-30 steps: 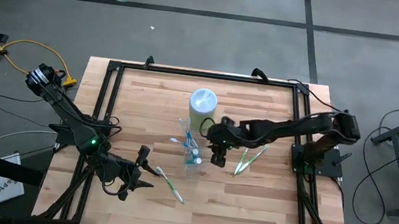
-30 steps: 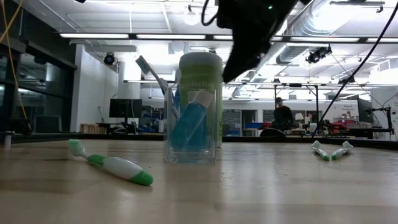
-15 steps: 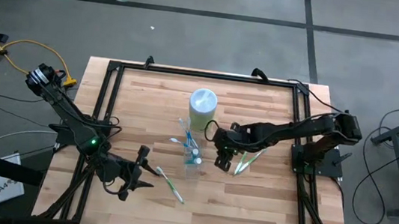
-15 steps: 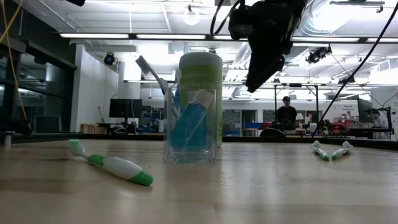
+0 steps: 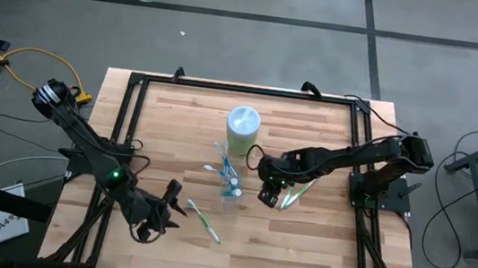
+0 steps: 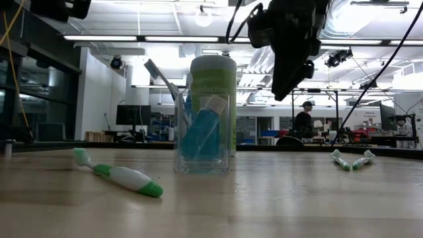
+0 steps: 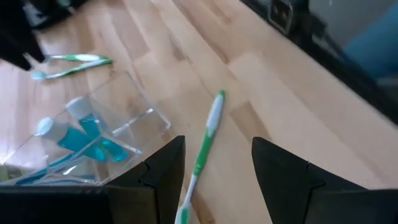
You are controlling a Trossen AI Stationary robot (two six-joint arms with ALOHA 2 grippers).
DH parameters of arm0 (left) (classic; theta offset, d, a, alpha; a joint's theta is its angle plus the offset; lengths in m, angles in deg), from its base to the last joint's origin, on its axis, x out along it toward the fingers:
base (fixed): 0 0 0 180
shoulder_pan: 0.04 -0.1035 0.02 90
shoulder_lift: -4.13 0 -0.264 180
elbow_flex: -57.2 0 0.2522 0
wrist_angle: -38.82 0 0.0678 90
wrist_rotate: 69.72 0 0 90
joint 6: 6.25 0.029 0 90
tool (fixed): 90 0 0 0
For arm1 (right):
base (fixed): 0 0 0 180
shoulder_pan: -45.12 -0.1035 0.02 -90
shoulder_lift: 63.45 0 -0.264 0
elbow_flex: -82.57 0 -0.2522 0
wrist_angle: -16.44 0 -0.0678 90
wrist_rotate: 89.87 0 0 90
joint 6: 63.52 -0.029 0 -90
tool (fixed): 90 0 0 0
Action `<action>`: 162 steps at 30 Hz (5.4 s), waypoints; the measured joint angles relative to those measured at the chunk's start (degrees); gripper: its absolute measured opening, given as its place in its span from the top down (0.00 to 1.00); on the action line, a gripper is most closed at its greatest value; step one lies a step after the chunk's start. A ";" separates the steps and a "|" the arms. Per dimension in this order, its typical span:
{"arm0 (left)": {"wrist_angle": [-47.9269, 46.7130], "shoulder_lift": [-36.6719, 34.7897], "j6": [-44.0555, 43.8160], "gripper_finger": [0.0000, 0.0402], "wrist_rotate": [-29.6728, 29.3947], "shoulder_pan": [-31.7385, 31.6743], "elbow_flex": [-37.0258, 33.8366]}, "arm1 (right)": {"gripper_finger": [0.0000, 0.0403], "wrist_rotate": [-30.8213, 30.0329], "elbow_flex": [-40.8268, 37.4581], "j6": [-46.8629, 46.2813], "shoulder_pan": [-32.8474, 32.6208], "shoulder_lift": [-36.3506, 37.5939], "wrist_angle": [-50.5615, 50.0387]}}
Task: Pick & Place toothbrushing station
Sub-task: Put the bottom green toothbrush into the transparent organizer
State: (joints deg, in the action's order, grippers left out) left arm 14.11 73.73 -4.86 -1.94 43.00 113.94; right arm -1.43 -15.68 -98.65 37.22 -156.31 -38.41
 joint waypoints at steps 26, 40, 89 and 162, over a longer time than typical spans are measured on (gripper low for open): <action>-1.02 13.77 4.62 0.55 12.40 -13.40 0.00 | 0.68 -12.08 0.00 -8.82 -13.47 0.00 1.00; -1.98 16.25 9.12 0.55 20.58 -19.59 0.00 | 0.68 -13.44 0.00 -8.64 -17.60 -0.02 11.82; 9.68 23.87 9.29 0.55 20.72 -17.28 3.15 | 0.68 -13.39 0.00 -6.85 -20.98 -0.02 19.70; -11.27 36.90 4.44 0.64 26.12 -14.15 20.41 | 0.68 -13.98 0.00 -5.60 -25.51 -0.02 21.37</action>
State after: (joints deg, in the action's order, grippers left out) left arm 2.83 110.62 -0.43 24.18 28.85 134.36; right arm -15.41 -15.68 -104.25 11.71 -156.33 -17.04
